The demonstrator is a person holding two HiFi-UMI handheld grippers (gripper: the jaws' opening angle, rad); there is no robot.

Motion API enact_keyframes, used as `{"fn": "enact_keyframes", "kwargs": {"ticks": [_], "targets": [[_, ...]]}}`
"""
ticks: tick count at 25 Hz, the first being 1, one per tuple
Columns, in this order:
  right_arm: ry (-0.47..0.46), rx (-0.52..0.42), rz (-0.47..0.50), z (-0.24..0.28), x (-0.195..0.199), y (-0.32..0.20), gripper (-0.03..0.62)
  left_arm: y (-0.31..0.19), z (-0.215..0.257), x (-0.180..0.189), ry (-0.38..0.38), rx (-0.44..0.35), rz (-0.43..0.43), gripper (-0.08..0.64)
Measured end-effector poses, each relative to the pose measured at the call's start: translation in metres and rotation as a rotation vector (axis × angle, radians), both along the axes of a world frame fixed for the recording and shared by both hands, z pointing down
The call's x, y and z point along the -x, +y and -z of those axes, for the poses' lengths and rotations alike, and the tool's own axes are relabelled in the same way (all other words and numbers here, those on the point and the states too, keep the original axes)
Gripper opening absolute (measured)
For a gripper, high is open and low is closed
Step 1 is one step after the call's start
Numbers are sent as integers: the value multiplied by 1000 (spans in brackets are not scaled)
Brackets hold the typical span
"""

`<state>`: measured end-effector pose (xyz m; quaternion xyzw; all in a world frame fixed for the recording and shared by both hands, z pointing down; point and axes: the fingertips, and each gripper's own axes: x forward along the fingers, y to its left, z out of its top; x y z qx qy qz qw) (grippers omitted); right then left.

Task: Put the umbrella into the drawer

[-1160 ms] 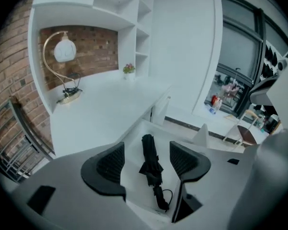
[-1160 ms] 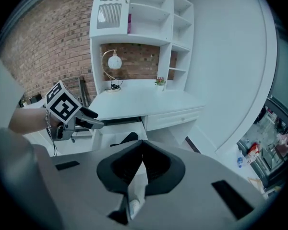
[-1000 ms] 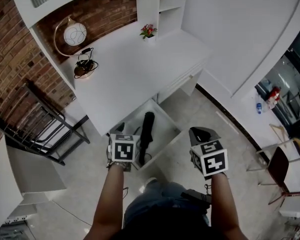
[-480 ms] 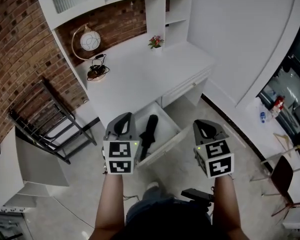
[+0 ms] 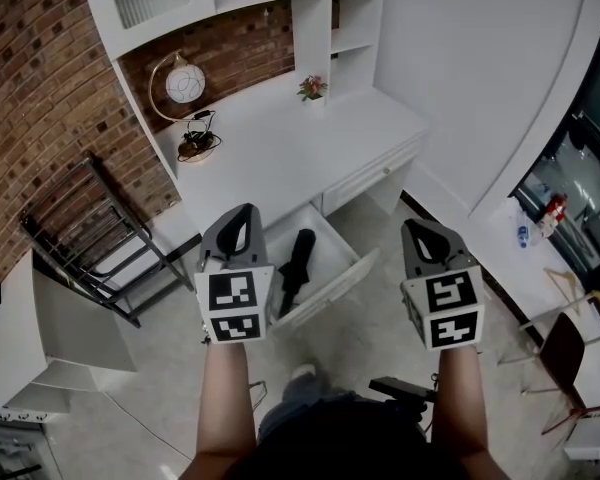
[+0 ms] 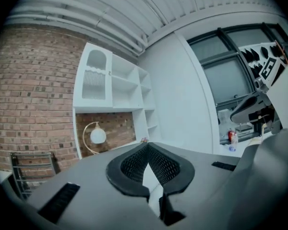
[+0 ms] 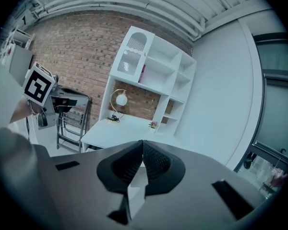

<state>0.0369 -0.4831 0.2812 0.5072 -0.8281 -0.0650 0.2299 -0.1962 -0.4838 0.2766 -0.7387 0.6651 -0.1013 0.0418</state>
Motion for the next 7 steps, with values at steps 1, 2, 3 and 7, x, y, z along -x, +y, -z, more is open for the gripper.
{"fn": "enact_keyframes", "kwargs": {"ticks": [1,2,3,7], "targets": [[-7,-15,-6,3,-2,1,0,0,1,1,19,-6,2,2],[-11,-31,-8,6,-3,1,0,0,1,3,37,-12,6,2],[-14,-48,-6,9,-4,2,0,1,2,6,48,-17,11,2],[-19,-95,3,17,-2,3,2,1,8,14,41,-42,24,2]]}}
